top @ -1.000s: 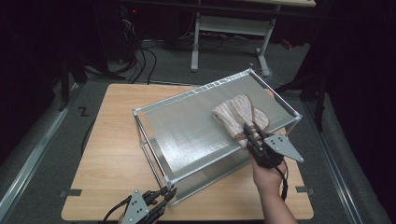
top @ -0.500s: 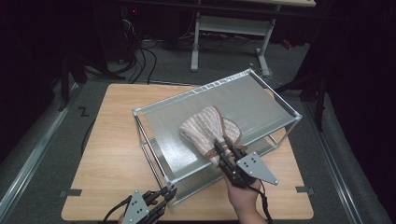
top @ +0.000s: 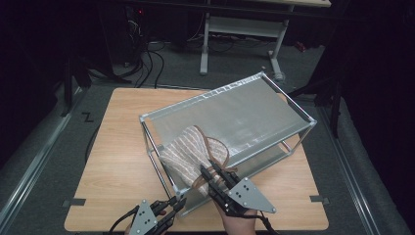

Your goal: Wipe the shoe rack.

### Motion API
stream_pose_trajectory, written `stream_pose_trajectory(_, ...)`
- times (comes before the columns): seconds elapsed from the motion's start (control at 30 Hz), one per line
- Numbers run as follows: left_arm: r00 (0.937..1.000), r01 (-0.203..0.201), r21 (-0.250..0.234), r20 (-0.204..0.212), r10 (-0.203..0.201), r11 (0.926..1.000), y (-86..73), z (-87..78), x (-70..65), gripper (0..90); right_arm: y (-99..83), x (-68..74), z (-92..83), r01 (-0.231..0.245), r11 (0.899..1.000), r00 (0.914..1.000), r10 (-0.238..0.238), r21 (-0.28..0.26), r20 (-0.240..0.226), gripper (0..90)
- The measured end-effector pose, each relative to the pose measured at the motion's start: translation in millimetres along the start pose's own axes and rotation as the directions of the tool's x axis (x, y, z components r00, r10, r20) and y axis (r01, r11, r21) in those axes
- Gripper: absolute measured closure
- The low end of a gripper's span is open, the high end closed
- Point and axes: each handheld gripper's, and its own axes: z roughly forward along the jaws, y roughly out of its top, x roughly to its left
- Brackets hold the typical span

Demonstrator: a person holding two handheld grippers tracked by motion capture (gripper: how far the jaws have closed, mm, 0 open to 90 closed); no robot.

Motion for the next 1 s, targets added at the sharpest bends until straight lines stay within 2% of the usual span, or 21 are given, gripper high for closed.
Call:
stream_pose_trajectory(0.13,1.0,0.003,-0.001,0.001,-0.003,1.0,-0.1,0.9,-1.3,79.9,-0.9,1.6,-0.6,-0.001,1.0,1.0,0.001,0.003,-0.002,72.9)
stream_pose_trajectory(0.27,1.0,-0.001,-0.001,0.004,0.001,1.0,0.1,1.4,-1.3,79.8,-1.2,-5.2,-0.1,0.016,1.0,0.9994,-0.017,0.016,0.029,73.1)
stream_pose_trajectory(0.4,0.9999,-0.013,-0.001,0.004,0.013,0.9999,0.1,1.1,-0.7,79.8,-2.4,-22.9,-0.8,0.013,1.0,0.9966,-0.014,0.02,0.082,73.1)
stream_pose_trajectory(0.6,0.9999,-0.012,-0.003,0.005,0.012,0.9999,-0.2,1.0,-0.8,79.8,-4.6,-59.1,-3.9,0.0,0.999,0.9843,-0.007,0.039,0.176,73.1)
stream_pose_trajectory(0.63,0.9999,-0.013,-0.002,0.005,0.013,0.9999,-0.2,1.0,-0.8,79.8,-4.9,-69.1,-4.3,-0.004,0.999,0.9792,-0.005,0.044,0.203,73.1)
stream_pose_trajectory(0.83,1.0,-0.008,-0.004,0.005,0.008,1.0,-0.4,1.1,-0.9,79.8,-8.4,-109.5,-6.8,-0.009,0.999,0.9557,-0.005,0.045,0.294,73.0)
stream_pose_trajectory(1.0,0.9999,-0.011,-0.004,0.005,0.011,0.9999,-0.5,1.0,-0.6,79.8,-11.2,-139.6,-9.2,-0.031,0.999,0.9281,0.017,0.032,0.372,72.8)
